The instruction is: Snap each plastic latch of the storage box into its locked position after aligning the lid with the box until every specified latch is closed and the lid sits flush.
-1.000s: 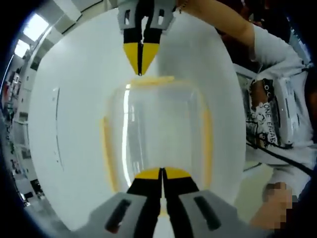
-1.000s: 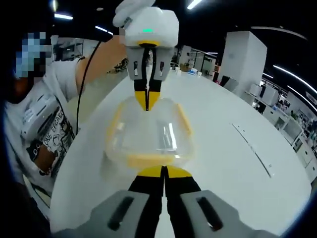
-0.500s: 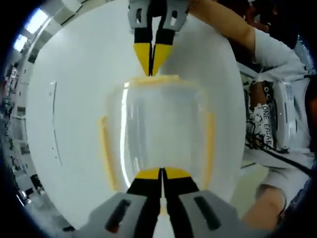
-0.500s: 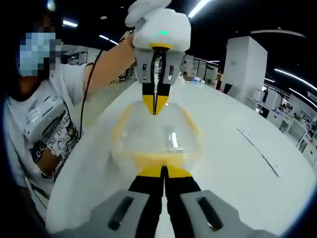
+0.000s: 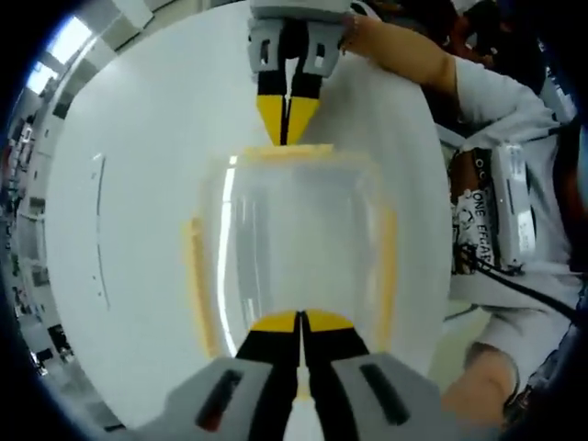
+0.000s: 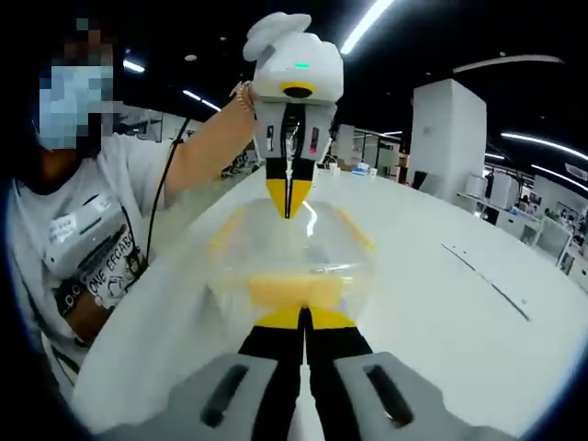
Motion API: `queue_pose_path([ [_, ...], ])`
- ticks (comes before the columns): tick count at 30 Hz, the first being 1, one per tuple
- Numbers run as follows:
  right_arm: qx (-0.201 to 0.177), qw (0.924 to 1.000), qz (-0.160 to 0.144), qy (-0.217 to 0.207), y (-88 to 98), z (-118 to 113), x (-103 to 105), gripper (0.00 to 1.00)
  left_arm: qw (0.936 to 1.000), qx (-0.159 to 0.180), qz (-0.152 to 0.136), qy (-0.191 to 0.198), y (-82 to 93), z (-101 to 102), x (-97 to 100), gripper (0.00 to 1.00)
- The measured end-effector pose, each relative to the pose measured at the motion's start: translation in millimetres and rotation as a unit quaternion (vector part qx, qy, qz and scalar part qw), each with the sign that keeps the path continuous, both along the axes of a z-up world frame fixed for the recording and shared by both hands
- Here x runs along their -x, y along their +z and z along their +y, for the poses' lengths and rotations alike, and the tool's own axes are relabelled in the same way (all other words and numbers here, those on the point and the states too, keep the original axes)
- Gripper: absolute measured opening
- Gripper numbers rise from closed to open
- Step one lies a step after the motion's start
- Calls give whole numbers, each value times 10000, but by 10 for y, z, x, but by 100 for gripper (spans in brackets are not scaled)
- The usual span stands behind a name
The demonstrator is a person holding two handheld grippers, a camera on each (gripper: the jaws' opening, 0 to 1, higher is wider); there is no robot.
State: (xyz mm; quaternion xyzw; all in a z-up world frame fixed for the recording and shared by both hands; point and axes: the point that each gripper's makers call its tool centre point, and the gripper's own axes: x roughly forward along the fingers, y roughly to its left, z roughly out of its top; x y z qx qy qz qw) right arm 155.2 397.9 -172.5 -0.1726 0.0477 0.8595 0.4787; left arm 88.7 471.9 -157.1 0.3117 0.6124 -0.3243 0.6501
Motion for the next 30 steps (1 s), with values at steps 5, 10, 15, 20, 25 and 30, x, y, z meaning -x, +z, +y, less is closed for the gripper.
queue_pose_path([
  [5, -126, 9999, 42, 1, 26, 18, 21, 0, 9999, -60, 90, 59, 12, 10, 22, 0],
  [10, -197, 9998, 86, 39, 46, 35, 36, 0, 9988, 243, 135, 403, 25, 37, 35, 0],
  [15, -232, 9993, 276, 93, 44, 45, 50, 0, 9983, 371, 70, 451, 29, 42, 53, 0],
  [20, -270, 9994, 216, 92, 42, 57, 55, 0, 9977, 450, 43, 509, 24, 47, 33, 0],
  [25, -287, 9990, 325, 108, 21, 51, 41, 0, 9974, 318, 154, 623, -4, 26, -1, 0],
  [30, -313, 9990, 306, 110, 5, 40, 25, 0, 9977, 222, 176, 620, -13, 18, -24, 0],
])
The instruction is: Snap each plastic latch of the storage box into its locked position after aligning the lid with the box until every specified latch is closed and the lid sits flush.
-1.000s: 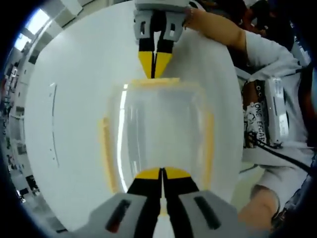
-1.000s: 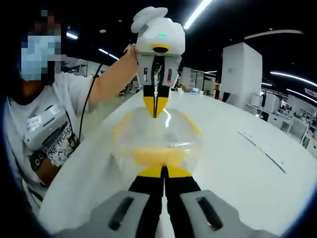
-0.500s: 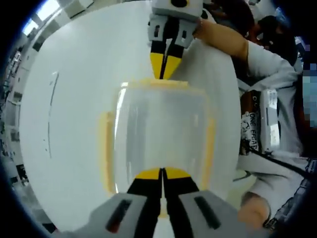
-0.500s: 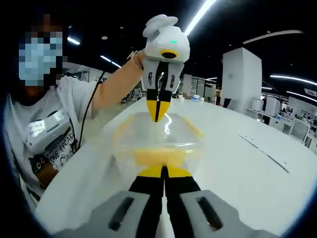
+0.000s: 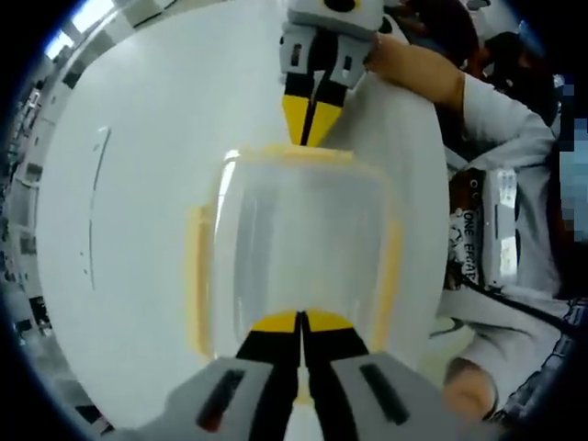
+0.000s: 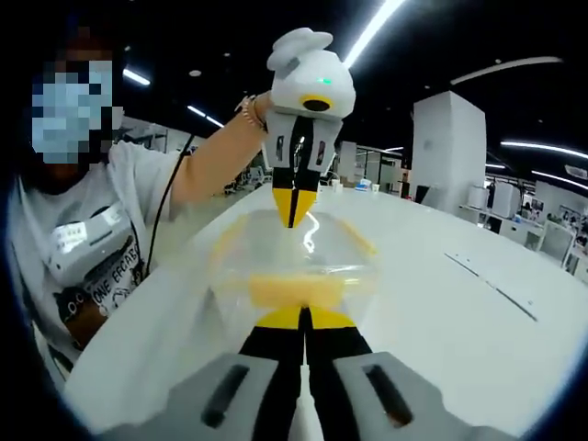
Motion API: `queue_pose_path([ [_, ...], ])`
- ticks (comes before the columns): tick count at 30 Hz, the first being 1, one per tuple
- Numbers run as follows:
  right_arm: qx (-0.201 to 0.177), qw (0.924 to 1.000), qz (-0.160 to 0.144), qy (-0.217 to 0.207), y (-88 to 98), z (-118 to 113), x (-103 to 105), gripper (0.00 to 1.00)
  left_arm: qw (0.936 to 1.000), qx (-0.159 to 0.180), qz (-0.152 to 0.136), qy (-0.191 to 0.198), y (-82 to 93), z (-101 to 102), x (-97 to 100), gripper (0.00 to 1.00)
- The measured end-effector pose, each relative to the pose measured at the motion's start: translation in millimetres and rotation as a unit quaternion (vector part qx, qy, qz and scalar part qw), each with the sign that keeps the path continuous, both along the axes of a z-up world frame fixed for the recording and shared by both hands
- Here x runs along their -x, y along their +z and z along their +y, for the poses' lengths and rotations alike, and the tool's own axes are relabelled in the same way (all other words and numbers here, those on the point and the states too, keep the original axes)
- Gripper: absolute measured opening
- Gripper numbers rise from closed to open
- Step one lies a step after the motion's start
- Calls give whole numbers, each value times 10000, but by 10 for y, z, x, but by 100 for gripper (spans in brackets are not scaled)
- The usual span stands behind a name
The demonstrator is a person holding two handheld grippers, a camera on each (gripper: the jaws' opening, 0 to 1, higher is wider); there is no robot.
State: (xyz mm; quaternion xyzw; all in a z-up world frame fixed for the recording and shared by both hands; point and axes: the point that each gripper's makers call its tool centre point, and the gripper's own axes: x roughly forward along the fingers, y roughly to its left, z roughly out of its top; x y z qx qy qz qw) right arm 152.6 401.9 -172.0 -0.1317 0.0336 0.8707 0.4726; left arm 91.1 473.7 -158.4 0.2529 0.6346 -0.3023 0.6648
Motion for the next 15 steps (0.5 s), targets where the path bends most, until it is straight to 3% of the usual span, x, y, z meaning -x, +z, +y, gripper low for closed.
queue_pose_path([
  [6, -22, 10000, 43, -5, -21, -13, -32, 0, 9999, -109, 37, -48, -23, -15, -30, 0],
  [15, -32, 9999, 118, -21, -45, -16, -61, 0, 10000, 20, -19, -49, -52, -8, -46, 0],
])
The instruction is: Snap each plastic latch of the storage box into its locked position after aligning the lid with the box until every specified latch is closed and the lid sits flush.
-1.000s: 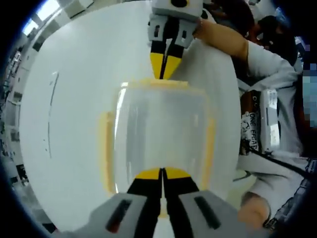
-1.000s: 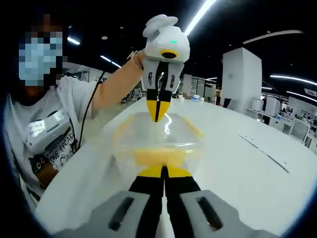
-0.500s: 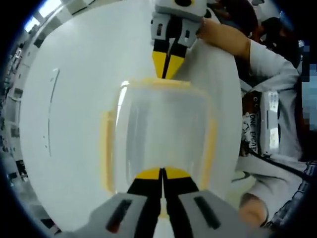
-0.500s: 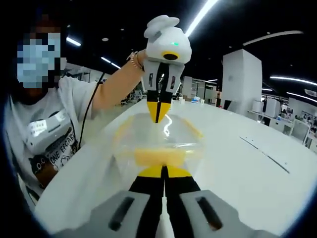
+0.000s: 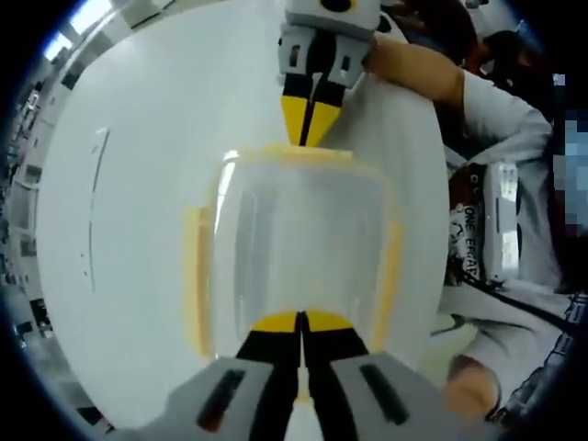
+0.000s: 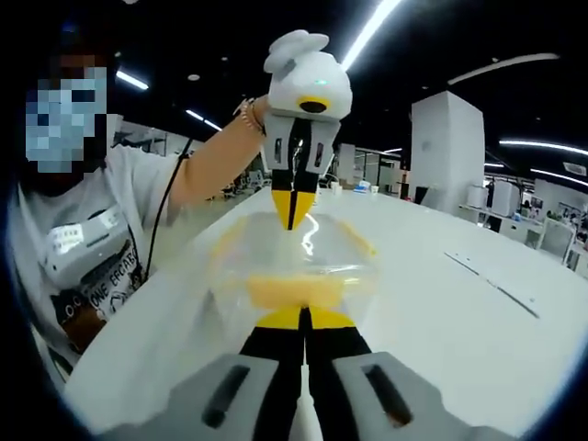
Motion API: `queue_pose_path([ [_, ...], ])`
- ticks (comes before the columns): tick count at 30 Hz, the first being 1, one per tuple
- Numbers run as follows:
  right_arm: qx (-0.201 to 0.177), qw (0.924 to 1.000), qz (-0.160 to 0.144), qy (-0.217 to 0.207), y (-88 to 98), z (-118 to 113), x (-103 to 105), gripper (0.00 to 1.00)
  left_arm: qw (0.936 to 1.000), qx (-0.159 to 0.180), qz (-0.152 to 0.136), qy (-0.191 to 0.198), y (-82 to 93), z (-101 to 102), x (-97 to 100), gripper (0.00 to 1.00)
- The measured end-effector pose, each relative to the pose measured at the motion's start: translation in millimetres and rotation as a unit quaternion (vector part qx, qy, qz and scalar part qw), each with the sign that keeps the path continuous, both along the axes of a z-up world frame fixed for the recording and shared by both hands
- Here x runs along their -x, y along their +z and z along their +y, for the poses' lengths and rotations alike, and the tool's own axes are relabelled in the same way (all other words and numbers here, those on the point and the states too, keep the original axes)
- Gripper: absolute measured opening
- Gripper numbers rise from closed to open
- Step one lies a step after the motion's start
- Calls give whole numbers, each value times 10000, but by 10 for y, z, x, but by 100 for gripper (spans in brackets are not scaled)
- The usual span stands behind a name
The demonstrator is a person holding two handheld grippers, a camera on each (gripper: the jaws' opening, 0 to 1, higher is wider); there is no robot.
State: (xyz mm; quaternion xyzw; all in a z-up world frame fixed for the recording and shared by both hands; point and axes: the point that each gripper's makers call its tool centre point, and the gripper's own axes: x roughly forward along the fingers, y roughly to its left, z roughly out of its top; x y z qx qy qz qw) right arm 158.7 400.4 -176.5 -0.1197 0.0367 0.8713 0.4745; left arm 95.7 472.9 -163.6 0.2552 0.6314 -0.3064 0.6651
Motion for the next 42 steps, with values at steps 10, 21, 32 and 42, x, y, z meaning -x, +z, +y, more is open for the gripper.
queue_pose_path([
  [10, 25, 9999, 112, -36, -19, 6, 9, 0, 10000, 18, 13, 21, -19, 7, 2, 0],
  [21, 67, 9998, 180, -78, -27, 14, 27, 0, 10000, 20, -26, 35, -21, 3, 13, 0],
  [32, 105, 9995, 265, -101, -21, 17, 40, 0, 10000, -32, 9, 30, -17, 1, 20, 0],
  [42, 139, 9991, 381, -103, -7, 23, 39, 0, 9999, 102, -39, 53, -5, 3, 23, 0],
])
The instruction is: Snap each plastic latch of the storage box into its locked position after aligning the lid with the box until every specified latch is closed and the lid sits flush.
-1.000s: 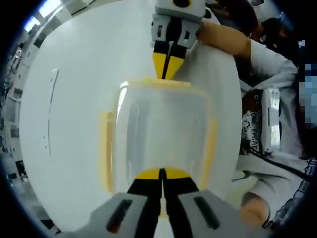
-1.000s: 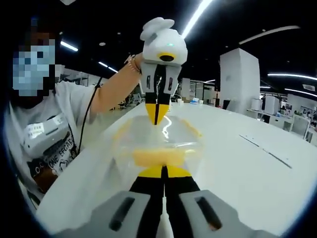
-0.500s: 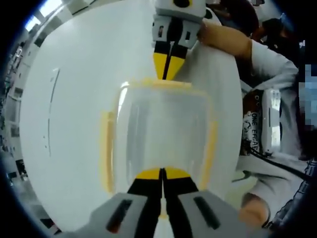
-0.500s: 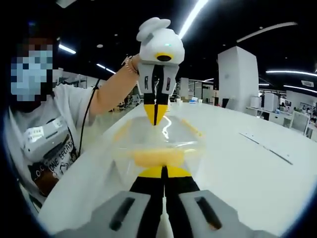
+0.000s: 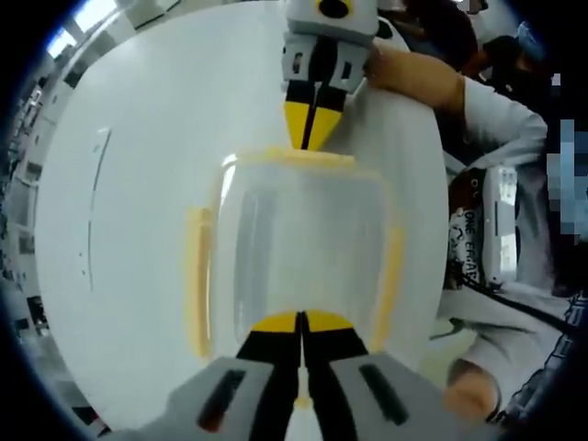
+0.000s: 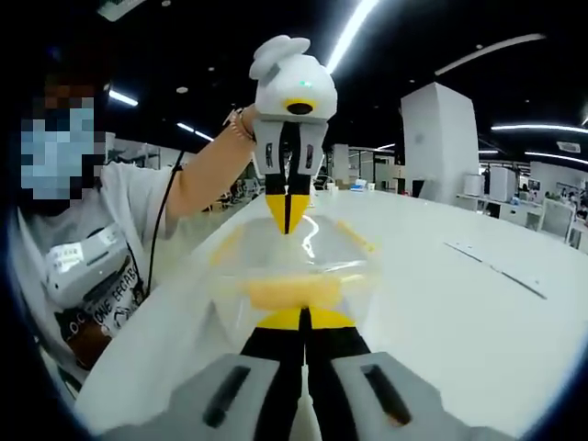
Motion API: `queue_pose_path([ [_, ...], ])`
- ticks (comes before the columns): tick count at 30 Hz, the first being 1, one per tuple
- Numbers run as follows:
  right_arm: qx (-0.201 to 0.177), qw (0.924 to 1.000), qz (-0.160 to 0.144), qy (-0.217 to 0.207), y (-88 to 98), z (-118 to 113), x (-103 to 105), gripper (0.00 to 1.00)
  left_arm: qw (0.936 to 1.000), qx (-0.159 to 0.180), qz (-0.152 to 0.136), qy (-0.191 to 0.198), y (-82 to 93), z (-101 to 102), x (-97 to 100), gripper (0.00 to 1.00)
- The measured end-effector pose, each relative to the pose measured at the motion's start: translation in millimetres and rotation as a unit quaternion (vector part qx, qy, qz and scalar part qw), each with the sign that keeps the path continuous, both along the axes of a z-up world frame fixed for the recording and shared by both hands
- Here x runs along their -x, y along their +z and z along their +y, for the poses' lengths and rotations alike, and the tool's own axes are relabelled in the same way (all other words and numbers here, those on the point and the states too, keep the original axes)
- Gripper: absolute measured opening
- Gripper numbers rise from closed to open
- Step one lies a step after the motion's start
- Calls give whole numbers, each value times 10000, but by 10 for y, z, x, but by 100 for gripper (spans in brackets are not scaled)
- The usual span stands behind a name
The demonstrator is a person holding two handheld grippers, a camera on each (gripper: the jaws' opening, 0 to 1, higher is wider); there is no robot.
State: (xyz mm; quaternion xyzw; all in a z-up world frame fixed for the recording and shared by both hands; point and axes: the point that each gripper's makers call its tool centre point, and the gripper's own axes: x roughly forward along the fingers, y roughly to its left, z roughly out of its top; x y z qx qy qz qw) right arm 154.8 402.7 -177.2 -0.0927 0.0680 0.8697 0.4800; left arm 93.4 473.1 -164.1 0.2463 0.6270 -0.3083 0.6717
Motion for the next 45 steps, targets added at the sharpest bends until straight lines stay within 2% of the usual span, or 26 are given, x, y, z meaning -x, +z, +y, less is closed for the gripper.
queue_pose_path([
  [12, 32, 10000, 89, 4, 13, 4, 1, 0, 10000, -9, 12, -25, 9, -1, 5, 0],
  [13, -111, 9999, 120, -6, 49, 54, 19, 0, 10000, 54, -12, -44, 8, -25, -4, 0],
  [14, -113, 9997, -196, 115, 71, 77, -3, 0, 9998, -150, 159, -38, 83, 29, 60, 0],
  [16, 8, 10000, -98, 4, 19, 41, 23, 0, 10000, 19, 36, -77, 129, -61, 55, 0],
  [18, 11, 9994, -339, -32, -6, 33, 56, 0, 9999, 75, 76, -25, 179, -71, 51, 0],
  [22, 35, 9996, -282, -21, -5, 40, 25, 0, 9999, 44, 115, 31, 196, -106, 63, 0],
  [24, 35, 9991, -412, -28, -19, 34, 34, 0, 9999, 38, 127, 28, 207, -88, 44, 0],
  [26, 65, 9994, -352, -37, -14, 39, 18, 0, 9994, 110, 204, 268, 195, -74, 43, 0],
  [29, 76, 9991, -403, -53, -30, 42, 40, 0, 9993, 62, 212, 302, 161, -62, 46, 0],
  [35, 18, 9996, -214, -202, -36, 91, -50, 0, 9994, -210, 161, 220, 114, -7, 28, 0],
  [43, -204, 9980, -226, -562, 66, 71, -204, 0, 9994, -159, -1, 319, 54, 43, 14, 0],
  [45, -192, 9972, -244, -684, 49, 71, -273, 0, 9994, -161, -154, 273, 43, 58, 19, 0],
])
